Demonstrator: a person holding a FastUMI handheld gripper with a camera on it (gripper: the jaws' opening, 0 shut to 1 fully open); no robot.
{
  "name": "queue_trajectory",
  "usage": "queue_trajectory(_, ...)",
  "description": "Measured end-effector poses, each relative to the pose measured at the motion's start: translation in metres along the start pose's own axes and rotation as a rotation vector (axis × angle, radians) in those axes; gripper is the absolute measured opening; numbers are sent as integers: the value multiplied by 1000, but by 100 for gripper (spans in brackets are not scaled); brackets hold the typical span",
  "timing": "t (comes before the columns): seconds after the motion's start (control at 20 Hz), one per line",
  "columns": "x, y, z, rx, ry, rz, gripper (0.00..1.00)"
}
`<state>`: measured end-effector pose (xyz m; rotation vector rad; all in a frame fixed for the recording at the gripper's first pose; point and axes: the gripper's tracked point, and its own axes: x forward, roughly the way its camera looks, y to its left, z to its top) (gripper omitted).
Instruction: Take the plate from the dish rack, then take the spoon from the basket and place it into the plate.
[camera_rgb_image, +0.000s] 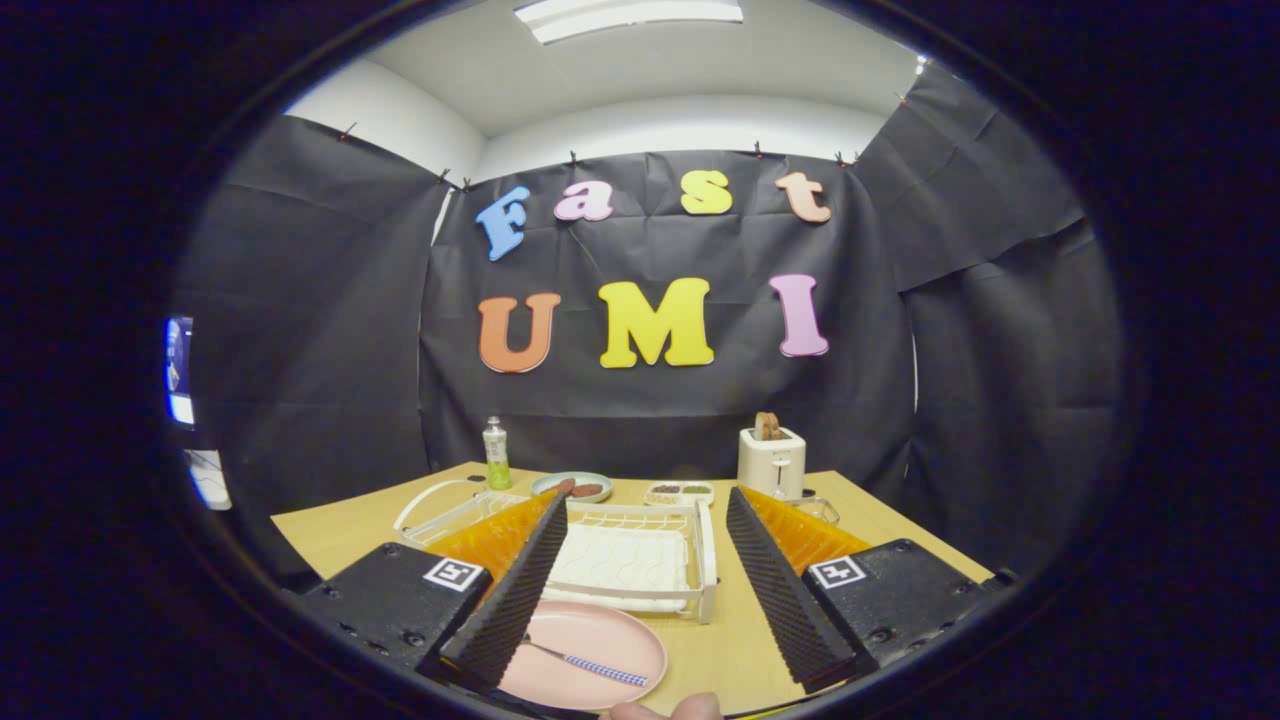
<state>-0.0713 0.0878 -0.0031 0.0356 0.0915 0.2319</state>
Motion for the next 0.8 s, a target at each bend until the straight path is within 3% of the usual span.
queue_trajectory(0.8,-4,-4,12,5,-43,-84,100)
